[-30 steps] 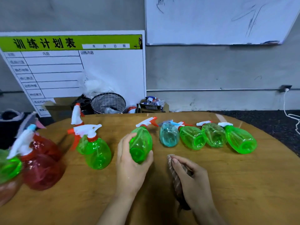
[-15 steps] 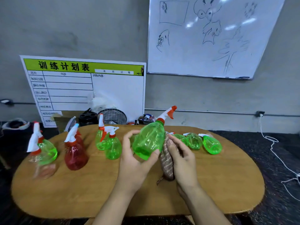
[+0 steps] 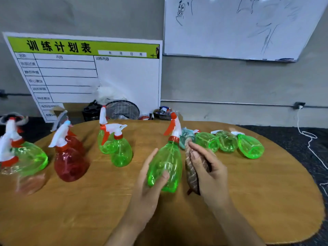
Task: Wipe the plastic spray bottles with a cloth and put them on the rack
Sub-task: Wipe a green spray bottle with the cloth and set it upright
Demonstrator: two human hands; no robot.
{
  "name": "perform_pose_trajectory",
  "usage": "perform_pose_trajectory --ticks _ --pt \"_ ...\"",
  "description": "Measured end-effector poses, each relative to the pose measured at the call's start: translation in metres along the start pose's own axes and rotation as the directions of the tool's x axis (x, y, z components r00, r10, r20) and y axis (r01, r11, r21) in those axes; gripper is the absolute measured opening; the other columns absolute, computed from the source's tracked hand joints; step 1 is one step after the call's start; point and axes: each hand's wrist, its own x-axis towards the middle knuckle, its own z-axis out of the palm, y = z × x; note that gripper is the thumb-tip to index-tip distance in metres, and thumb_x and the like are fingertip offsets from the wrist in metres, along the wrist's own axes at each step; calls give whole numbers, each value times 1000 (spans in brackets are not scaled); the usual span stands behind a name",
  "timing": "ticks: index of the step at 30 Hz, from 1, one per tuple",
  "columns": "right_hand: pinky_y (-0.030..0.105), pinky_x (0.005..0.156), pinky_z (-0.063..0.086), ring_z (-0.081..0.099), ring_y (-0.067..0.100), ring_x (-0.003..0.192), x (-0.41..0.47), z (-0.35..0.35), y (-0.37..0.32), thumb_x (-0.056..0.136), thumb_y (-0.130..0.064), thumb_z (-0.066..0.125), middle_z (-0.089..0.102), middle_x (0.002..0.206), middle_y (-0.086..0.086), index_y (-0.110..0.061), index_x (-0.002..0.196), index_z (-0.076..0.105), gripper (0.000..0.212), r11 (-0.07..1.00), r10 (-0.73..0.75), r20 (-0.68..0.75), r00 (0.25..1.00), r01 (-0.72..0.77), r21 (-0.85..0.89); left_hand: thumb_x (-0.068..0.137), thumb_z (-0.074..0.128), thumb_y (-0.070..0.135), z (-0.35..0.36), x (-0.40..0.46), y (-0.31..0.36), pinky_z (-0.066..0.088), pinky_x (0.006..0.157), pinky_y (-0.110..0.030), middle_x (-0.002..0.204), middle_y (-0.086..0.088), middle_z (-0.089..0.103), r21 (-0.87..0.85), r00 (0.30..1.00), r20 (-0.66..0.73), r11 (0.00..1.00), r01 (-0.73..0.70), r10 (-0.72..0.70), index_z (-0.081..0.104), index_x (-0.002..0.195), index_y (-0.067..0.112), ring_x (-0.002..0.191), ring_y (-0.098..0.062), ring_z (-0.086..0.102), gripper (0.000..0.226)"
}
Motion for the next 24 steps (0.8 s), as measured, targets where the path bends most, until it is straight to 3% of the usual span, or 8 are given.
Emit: perform_pose_trajectory --ticks 4,9,11,14,16,18,20,24 --pt "17 83 50 67 14 97 24 7 40 104 -25 63 68 105 -2 -29 126 75 25 972 -37 137 990 68 -227 94 72 35 -4 20 -43 40 111 -10 153 31 52 68 994 109 997 22 -30 49 154 39 145 7 44 64" --pt "15 68 47 61 10 84 24 14 91 104 -37 59 58 96 -13 -30 126 75 28 911 -20 194 981 98 -401 100 55 22 6 39 -83 40 100 -1 133 42 62 63 994 41 993 99 -102 55 142 28 134 13 52 43" --pt "14 71 45 58 4 83 14 19 94 104 -30 61 54 96 -15 -25 123 77 26 908 -97 287 953 203 -366 109 45 37 1 49 -92 42 110 -12 133 36 65 -13 982 -60 984 178 -178 65 135 36 137 4 53 33" --pt "26 68 49 55 9 75 -8 24 89 101 -22 68 54 89 -3 -20 120 78 21 869 -242 465 851 404 -287 108 36 45 -9 53 -91 35 125 -52 152 5 61 -122 963 -78 962 246 -256 64 142 41 145 -22 53 44" --pt "29 63 50 53 13 71 -21 24 88 100 -22 71 51 84 0 -21 120 78 21 805 -302 497 814 497 -324 110 37 40 -10 48 -86 40 121 -54 150 -2 63 -129 968 -71 965 230 -241 64 143 36 142 -28 57 43" --pt "29 61 51 55 11 72 -27 17 81 102 -27 67 54 88 -2 -24 123 77 23 765 -345 492 799 544 -346 112 39 37 -5 37 -79 49 115 -38 143 -1 68 -143 982 -70 976 165 -177 63 143 29 137 -24 61 41" --pt "19 65 48 56 -1 79 -25 9 71 106 -32 60 52 97 -11 -28 126 75 25 759 -326 440 837 509 -407 109 37 36 -1 23 -75 49 112 -28 142 4 69 -52 995 -30 994 97 -99 60 144 24 137 -15 60 44" --pt "15 60 35 52 8 68 -29 3 49 105 -31 58 50 81 -12 -29 122 78 26 915 -74 151 986 127 -382 105 42 59 6 -24 -57 42 121 -44 148 18 63 -17 987 15 987 160 -159 62 144 40 143 -7 53 48"
